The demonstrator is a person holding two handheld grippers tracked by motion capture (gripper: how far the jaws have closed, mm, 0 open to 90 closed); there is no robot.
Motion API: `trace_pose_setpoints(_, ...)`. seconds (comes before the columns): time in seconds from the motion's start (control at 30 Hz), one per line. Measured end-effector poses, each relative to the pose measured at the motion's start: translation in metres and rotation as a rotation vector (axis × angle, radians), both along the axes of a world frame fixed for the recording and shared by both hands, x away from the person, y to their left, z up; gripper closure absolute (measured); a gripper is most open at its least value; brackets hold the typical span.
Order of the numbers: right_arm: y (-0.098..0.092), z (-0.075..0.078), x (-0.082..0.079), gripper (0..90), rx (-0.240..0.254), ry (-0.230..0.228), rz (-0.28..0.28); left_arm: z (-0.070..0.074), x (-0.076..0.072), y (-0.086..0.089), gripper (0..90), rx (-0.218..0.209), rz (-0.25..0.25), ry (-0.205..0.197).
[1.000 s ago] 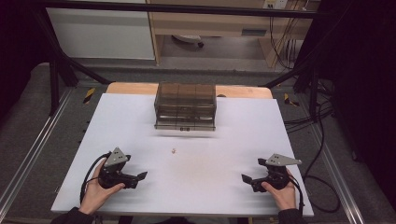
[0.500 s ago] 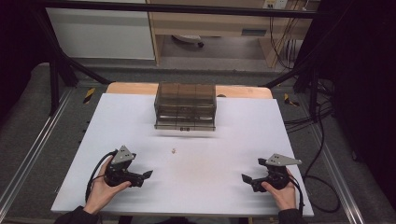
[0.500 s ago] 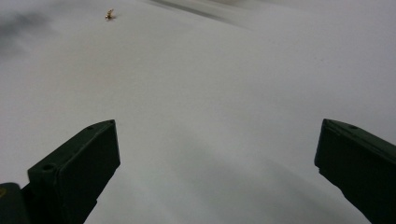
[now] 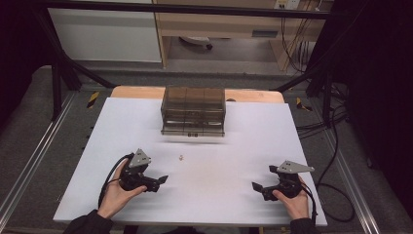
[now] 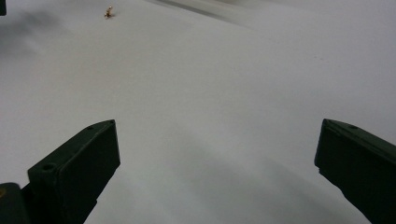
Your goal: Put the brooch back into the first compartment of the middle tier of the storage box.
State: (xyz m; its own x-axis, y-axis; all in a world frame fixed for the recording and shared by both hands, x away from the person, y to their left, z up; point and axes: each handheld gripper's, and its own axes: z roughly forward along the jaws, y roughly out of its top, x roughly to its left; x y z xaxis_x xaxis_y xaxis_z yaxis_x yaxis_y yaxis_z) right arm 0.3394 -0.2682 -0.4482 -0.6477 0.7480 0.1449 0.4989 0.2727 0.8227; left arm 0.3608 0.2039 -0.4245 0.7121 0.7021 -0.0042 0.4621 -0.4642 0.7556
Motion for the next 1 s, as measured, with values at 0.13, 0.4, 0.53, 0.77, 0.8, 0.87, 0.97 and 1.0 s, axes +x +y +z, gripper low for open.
trace_pose_setpoints(0.13,0.0,0.0,0.0,0.5,-0.001,-0.002,-0.002,0.001,0.003,-0.009,8.0,0.006,-0.01,0.001)
trace_pose_setpoints(0.4,0.0,0.0,0.0,0.5,0.0,-0.003,-0.002,0.002,0.009,-0.022,8.6,0.006,-0.017,0.009)
trace_pose_setpoints(0.53,0.0,0.0,0.0,0.5,0.001,-0.001,-0.003,0.003,0.012,-0.026,9.5,0.011,-0.014,0.007)
trace_pose_setpoints(0.77,0.0,0.0,0.0,0.5,-0.002,0.0,-0.001,0.003,0.017,-0.032,10.7,0.007,-0.01,0.013)
trace_pose_setpoints(0.8,0.0,0.0,0.0,0.5,-0.001,0.0,-0.001,0.003,0.018,-0.033,10.8,0.006,-0.01,0.014)
trace_pose_setpoints(0.87,0.0,0.0,0.0,0.5,-0.002,-0.001,0.0,0.002,0.019,-0.035,11.5,0.005,-0.01,0.016)
trace_pose_setpoints(0.97,0.0,0.0,0.0,0.5,-0.002,-0.001,0.0,0.002,0.021,-0.038,12.4,0.005,-0.006,0.015)
trace_pose_setpoints(1.0,0.0,0.0,0.0,0.5,-0.002,0.001,0.0,0.002,0.022,-0.039,13.6,0.004,-0.007,0.016)
